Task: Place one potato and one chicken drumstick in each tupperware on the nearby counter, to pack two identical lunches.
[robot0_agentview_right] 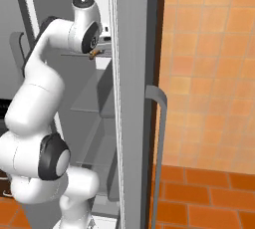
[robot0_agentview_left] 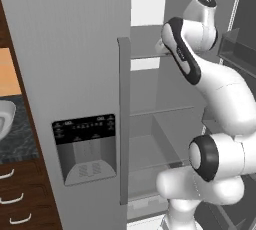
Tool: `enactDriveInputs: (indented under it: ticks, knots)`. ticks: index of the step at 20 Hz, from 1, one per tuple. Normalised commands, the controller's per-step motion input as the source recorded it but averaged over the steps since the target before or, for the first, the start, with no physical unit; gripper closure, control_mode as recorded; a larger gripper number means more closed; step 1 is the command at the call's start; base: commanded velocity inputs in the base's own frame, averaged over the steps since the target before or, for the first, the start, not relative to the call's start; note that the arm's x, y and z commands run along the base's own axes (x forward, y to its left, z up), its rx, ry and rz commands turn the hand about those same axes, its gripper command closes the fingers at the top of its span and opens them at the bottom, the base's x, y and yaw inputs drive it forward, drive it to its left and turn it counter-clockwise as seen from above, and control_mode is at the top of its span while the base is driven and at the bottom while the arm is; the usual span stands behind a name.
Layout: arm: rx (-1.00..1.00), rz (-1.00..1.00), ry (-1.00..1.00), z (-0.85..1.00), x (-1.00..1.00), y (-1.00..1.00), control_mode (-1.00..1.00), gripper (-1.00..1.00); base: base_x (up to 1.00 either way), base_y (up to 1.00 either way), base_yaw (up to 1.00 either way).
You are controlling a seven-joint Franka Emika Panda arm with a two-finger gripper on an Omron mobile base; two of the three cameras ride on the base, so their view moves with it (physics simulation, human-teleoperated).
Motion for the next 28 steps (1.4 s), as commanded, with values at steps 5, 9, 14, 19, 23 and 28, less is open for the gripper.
enactDriveInputs:
  ticks: [5, 9, 14, 19, 23, 28]
  knots:
    - [0.04, 0.00, 0.00, 0.01, -1.00, 0.26, -1.00, 1.00, 0.00, 0.00, 0.00]
    - [0.02, -0.04, 0.21, -0.38, -1.00, 0.24, -1.00, 1.00, 0.00, 0.00, 0.00]
    - [-0.01, -0.12, 0.43, -0.97, -1.00, 0.06, -1.00, 1.00, 0.00, 0.00, 0.00]
    - [0.01, -0.04, 0.06, -0.68, -1.00, -0.01, -1.00, 1.00, 0.00, 0.00, 0.00]
    - [0.01, -0.03, 0.00, -0.05, -0.93, 0.00, -1.00, 1.00, 0.00, 0.00, 0.00]
    - [0.00, 0.00, 0.00, 0.00, -0.19, 0.01, 1.00, 1.00, -0.79, 0.51, 0.00]
